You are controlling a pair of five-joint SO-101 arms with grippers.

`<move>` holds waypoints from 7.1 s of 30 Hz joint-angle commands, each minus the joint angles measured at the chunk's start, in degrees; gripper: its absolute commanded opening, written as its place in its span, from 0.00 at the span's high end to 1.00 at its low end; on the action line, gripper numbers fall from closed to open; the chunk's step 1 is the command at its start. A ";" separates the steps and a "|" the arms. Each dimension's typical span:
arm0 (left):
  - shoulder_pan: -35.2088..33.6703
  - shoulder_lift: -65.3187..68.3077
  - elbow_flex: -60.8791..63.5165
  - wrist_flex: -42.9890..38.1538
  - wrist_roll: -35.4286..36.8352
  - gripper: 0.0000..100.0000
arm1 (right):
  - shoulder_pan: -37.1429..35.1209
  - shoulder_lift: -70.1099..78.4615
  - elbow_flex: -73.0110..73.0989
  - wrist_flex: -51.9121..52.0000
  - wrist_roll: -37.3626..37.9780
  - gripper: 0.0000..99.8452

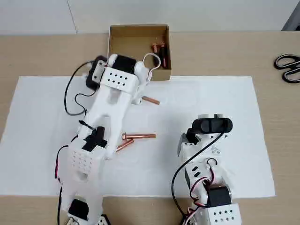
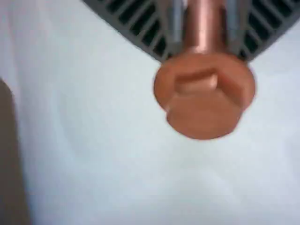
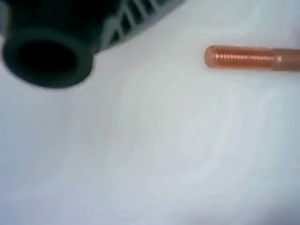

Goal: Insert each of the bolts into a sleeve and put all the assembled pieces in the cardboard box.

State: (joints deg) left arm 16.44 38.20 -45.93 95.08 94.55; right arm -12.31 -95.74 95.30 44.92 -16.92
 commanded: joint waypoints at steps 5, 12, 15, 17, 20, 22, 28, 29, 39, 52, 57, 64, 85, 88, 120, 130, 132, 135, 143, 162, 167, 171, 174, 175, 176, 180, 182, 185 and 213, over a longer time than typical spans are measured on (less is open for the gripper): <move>2.55 -2.20 -14.64 5.45 -18.02 0.99 | -1.45 -0.84 -1.05 -0.57 0.53 1.00; 6.15 -19.60 -14.64 5.45 -31.91 0.99 | -9.98 -0.84 -4.92 -0.66 8.88 1.00; 8.97 -30.07 -11.47 5.36 -43.16 0.99 | -12.00 -0.84 -5.01 -4.35 15.56 1.00; 9.85 -36.22 -7.69 5.36 -47.38 0.99 | -11.74 -0.84 -4.92 -8.40 19.25 1.00; 9.76 -44.57 1.19 5.36 -52.04 0.99 | -11.74 -0.84 -3.87 -13.23 24.35 1.00; 8.79 -49.58 7.43 5.10 -55.12 0.99 | -11.74 -0.84 -2.29 -17.54 27.60 1.00; 7.03 -62.68 23.16 -3.08 -62.95 0.99 | -8.40 -0.84 1.58 -30.73 32.35 1.00; 7.03 -64.53 25.89 -6.24 -64.00 0.99 | -8.31 -0.84 1.58 -31.96 32.35 1.00; 7.30 -80.53 66.51 -52.57 -66.64 0.99 | -8.66 -0.84 1.58 -42.86 25.14 1.00; 7.74 -97.67 97.36 -75.43 -69.80 0.99 | -14.02 -0.40 1.49 -34.07 30.07 1.00; 11.34 -101.98 99.91 -75.43 -78.33 0.99 | -17.71 -0.84 1.58 -31.78 35.34 1.00; 11.96 -105.23 100.70 -75.43 -78.86 0.99 | -17.36 -0.84 1.58 -38.11 30.95 1.00; 17.49 -105.67 103.34 -78.77 -79.12 0.99 | -17.63 -0.84 1.58 -43.74 23.38 1.00; 17.49 -105.85 105.63 -77.19 -79.12 0.99 | -17.63 -0.84 1.58 -43.74 23.47 1.00; 17.32 -105.85 107.21 -71.38 -94.07 0.88 | -17.45 -0.84 1.58 -38.55 24.00 1.00; 14.59 -105.85 100.53 -67.69 -94.33 0.83 | -17.45 -0.84 1.58 -38.29 24.00 1.00; 12.31 -105.85 100.09 -67.60 -95.30 0.83 | -17.45 -0.84 1.58 -38.29 24.00 1.00; 8.09 -105.93 99.47 -67.69 -98.02 0.83 | -17.45 -0.84 1.58 -38.29 24.00 1.00; -11.16 -108.31 103.34 -67.52 -93.63 0.84 | -16.04 -0.84 1.23 -38.81 24.00 1.00; -16.97 -135.03 126.02 -62.07 -85.45 1.00 | -6.46 48.22 -40.35 -35.12 23.56 1.00; -17.23 -139.78 126.02 -58.29 -84.31 0.99 | -6.90 67.38 -55.65 -35.12 14.77 1.00; -17.32 -142.42 125.93 -58.20 -77.71 0.99 | -6.99 73.27 -60.84 -34.68 4.04 1.00; -17.05 -142.24 125.93 -58.29 -76.31 0.99 | -8.40 78.99 -63.47 -35.03 9.32 1.00; -17.05 -142.24 125.93 -58.29 -76.31 0.99 | -8.84 81.19 -64.97 -35.03 12.13 1.00; -17.05 -142.24 125.93 -58.29 -76.31 0.99 | -9.01 83.56 -66.99 -35.03 14.86 1.00; -17.05 -142.24 125.93 -58.20 -76.31 0.99 | -8.92 93.67 -78.33 -34.68 22.33 1.00; -16.97 -142.24 125.93 -58.20 -76.31 0.99 | -8.84 99.30 -84.92 -34.59 24.26 1.00; -16.97 -142.24 125.93 -58.29 -76.31 0.99 | -8.66 107.47 -94.86 -34.42 26.20 1.00; -17.05 -142.24 126.02 -58.20 -76.31 0.99 | -7.69 167.60 -174.24 -7.69 30.86 0.90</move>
State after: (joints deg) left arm -0.70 -103.43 80.31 36.62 17.89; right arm -20.66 72.62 -72.70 35.34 13.49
